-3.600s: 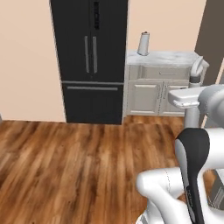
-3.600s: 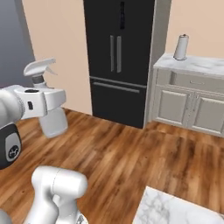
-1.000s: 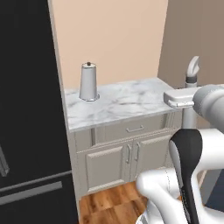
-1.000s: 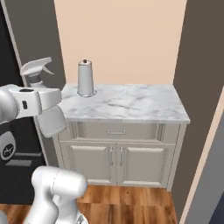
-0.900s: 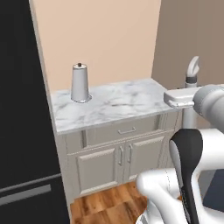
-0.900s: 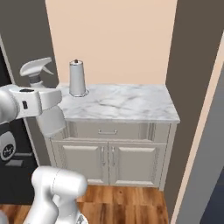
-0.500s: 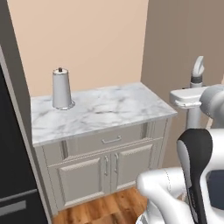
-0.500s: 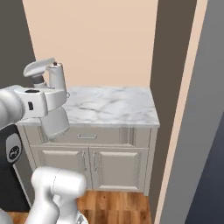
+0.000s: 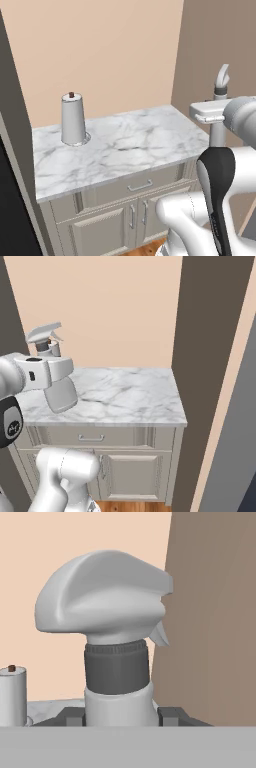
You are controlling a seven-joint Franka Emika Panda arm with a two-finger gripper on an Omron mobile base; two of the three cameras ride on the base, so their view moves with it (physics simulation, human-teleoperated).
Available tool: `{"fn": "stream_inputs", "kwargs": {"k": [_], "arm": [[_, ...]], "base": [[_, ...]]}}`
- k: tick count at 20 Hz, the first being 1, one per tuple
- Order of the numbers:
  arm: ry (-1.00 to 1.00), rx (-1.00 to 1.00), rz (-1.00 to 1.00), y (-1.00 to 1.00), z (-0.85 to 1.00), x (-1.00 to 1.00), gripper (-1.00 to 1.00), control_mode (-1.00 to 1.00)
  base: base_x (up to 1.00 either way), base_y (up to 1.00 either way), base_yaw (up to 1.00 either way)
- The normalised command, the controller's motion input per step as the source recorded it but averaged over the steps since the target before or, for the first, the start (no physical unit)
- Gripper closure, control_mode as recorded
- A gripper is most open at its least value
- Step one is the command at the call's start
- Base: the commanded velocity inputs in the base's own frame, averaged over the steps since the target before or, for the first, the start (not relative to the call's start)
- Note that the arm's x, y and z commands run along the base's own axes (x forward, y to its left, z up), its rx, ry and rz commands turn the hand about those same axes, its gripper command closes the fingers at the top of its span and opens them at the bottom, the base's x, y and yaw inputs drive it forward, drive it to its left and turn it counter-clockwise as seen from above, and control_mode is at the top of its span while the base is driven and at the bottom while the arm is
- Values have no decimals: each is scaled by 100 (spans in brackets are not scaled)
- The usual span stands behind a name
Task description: Move the cutting board and knife to the sink. Then move spray from the cabinet to the counter.
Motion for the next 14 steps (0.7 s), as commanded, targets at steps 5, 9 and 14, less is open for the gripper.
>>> {"fn": "stream_inputs", "kwargs": {"k": [5, 9, 14], "arm": [[0, 0, 0, 0, 0, 0, 100, 100], [0, 0, 0, 0, 0, 0, 100, 100], [0, 0, 0, 0, 0, 0, 100, 100]], "base": [[41, -9, 0], [-4, -12, 0], [-70, -4, 0]]}}
